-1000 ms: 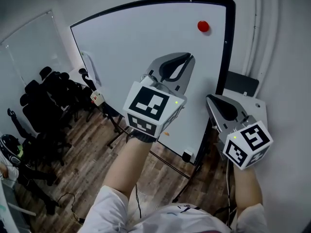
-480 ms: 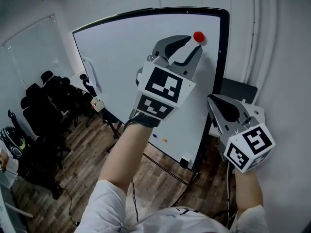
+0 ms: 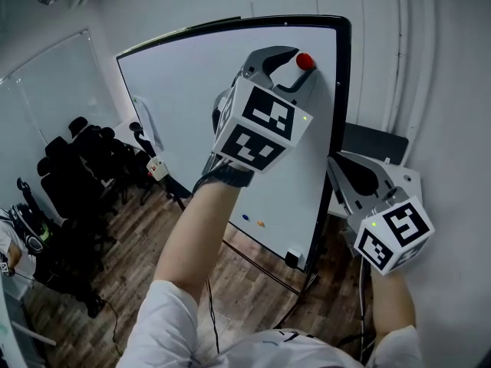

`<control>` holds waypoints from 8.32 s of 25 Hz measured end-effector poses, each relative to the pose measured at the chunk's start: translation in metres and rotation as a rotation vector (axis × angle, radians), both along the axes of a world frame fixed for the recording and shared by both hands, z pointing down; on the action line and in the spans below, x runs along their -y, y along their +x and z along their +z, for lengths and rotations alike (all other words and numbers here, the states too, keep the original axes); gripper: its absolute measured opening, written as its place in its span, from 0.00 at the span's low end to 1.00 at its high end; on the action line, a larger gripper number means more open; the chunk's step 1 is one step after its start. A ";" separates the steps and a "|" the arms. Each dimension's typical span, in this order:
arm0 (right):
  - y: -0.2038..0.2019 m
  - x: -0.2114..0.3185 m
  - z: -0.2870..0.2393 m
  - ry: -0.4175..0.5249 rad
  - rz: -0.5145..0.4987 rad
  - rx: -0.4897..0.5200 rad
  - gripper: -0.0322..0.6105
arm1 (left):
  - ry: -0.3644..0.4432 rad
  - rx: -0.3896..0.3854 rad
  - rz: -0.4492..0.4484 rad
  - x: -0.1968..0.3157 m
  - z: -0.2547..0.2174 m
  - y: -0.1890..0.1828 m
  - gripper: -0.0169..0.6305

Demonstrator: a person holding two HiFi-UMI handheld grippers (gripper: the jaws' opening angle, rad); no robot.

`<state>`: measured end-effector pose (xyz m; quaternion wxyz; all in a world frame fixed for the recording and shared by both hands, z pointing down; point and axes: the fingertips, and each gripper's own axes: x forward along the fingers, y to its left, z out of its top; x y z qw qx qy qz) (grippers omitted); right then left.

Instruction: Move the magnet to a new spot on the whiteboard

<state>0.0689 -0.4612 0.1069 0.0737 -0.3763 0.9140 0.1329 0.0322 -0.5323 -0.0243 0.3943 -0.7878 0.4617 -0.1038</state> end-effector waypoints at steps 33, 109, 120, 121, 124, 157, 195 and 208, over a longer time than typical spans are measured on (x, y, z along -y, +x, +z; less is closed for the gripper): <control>0.005 -0.001 0.008 -0.010 -0.008 0.009 0.06 | -0.008 0.007 -0.010 -0.004 0.005 -0.004 0.23; -0.078 -0.028 0.115 -0.144 -0.046 -0.015 0.06 | -0.331 -0.544 0.139 -0.108 0.217 -0.122 0.23; -0.087 -0.027 0.127 -0.159 -0.043 -0.003 0.06 | -0.376 -0.563 0.106 -0.102 0.249 -0.138 0.23; -0.089 -0.027 0.130 -0.163 -0.042 -0.003 0.06 | -0.381 -0.559 0.103 -0.100 0.254 -0.139 0.23; -0.096 -0.026 0.140 -0.182 -0.036 -0.006 0.06 | -0.395 -0.557 0.099 -0.094 0.272 -0.143 0.23; -0.021 -0.010 0.262 -0.394 0.200 -0.004 0.06 | -0.543 -0.557 0.224 0.004 0.432 -0.038 0.23; -0.094 -0.029 0.263 -0.390 0.082 -0.008 0.06 | -0.596 -0.615 0.253 -0.090 0.395 -0.099 0.22; -0.100 -0.044 0.250 -0.370 0.038 0.017 0.06 | -0.648 -0.656 0.221 -0.133 0.385 -0.112 0.05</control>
